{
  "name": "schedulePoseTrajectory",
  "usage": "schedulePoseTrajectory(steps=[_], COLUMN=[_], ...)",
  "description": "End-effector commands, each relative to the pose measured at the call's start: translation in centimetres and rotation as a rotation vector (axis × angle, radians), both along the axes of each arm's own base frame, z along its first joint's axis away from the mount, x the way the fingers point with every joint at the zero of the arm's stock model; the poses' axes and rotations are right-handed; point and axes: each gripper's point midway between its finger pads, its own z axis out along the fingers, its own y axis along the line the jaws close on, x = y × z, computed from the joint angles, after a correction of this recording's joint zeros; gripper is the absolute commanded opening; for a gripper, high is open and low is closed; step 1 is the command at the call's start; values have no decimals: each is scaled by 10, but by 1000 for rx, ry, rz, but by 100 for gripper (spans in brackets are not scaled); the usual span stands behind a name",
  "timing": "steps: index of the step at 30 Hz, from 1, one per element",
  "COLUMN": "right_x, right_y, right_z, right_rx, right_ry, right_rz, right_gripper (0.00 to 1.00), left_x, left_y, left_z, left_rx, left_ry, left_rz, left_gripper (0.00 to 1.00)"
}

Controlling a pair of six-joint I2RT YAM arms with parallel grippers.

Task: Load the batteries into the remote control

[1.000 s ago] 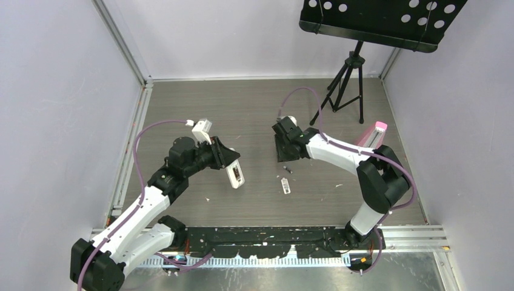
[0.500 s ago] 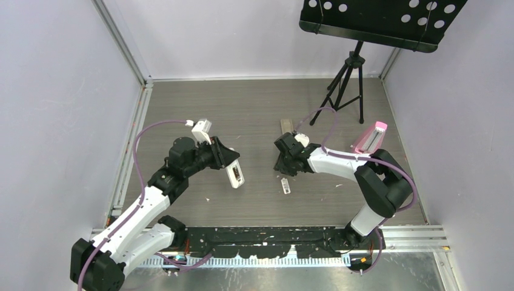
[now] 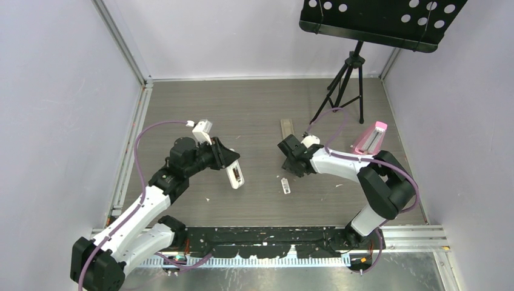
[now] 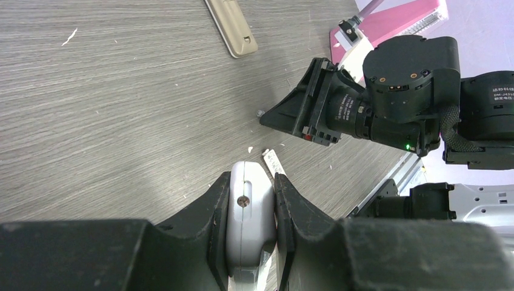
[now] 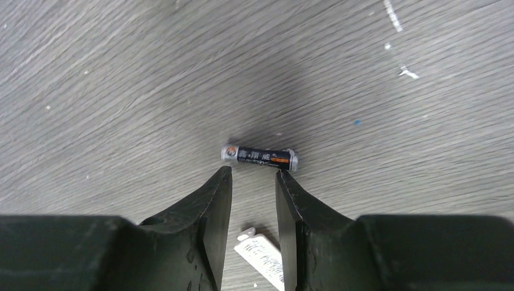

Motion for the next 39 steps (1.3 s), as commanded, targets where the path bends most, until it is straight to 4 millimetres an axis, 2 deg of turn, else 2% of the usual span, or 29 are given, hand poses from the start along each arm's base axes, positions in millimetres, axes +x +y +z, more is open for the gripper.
schedulePoseTrajectory(steps=[1,10,14,16,19,21,25,31,33,36,39], right_x=[9,31,34,33,29,26,20,10,6,4,0], right_y=[-24,-30,-33,-35,-37,-38,-39,-41,-42,-43,-42], right_z=[8,5,0,-4,-10,-14,-16,-8,-6,-7,-13], right_rx=[-65,-113,-128,-140,-156,-161,-182,-231,-241,-239,-224], right_ry=[-53,-55,-44,-33,-10,5,30,74,91,114,138], right_rz=[-76,-80,-87,-85,-74,-62,-7,154,190,212,221], right_gripper=[39,52,56,53,33,24,15,13,16,28,28], left_x=[7,8,8,8,8,8,8,6,5,3,1], left_y=[-1,-1,0,1,1,1,-1,-10,-14,-22,-29], left_z=[15,15,16,16,15,15,14,14,16,19,20], left_rx=[-25,-22,-18,-15,-15,-16,-23,-49,-62,-94,-118], left_ry=[-56,-55,-58,-59,-58,-56,-49,-37,-38,-47,-47], left_rz=[6,1,2,6,6,5,-2,-50,-73,-122,-162], left_gripper=[0,0,0,0,0,0,0,0,0,0,0])
